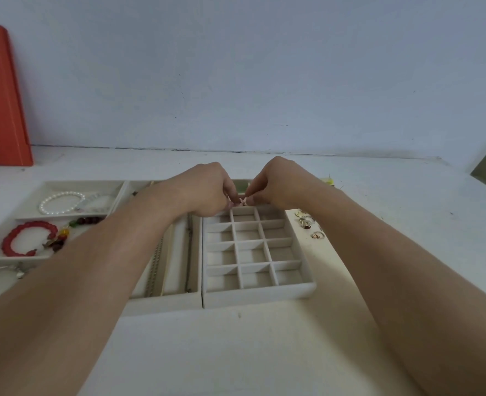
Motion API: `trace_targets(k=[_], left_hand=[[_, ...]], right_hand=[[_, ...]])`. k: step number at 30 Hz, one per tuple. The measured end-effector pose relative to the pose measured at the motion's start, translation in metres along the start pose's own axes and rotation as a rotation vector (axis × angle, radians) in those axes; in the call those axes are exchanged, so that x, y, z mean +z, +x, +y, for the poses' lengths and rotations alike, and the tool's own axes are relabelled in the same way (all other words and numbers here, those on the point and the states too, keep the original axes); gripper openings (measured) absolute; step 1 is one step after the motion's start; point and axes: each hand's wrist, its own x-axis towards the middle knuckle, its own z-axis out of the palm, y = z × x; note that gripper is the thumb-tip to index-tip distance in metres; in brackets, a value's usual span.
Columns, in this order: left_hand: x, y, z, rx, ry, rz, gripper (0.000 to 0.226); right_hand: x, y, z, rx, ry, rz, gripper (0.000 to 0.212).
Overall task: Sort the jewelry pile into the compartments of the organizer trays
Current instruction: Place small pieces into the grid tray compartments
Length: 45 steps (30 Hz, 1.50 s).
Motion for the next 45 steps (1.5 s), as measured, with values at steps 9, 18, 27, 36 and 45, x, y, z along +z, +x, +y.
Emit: trace_targets(k=[9, 18, 27, 36, 45], left_hand=[[-0.007, 0.004, -0.009, -0.059, 0.019, 0.067, 0.019], [-0.009, 0.008, -0.017, -0.124, 0.021, 0.132, 0.016], [-0.007, 0.007, -0.009, -0.027, -0.082, 0.132, 0.014], [-0.004, 0.0, 0.003, 0.055, -0.059, 0.039, 0.034], [0.0, 0.001, 0.001, 0.04, 0.063, -0.068, 0.089]], right_hand=[[-0.001, -0.002, 0.001, -0.003, -0.024, 0.003, 0.011], [0.0, -0.001, 0.0, -0.008, -0.02, -0.007, 0.007], [-0.015, 0.0, 0.008, -0.006, 0.069, 0.061, 0.011], [-0.046, -0.016, 0.014, -0.018, 0.102, 0.178, 0.007], [-0.042, -0.04, 0.074, 0.072, 0.096, 0.329, 0.009]])
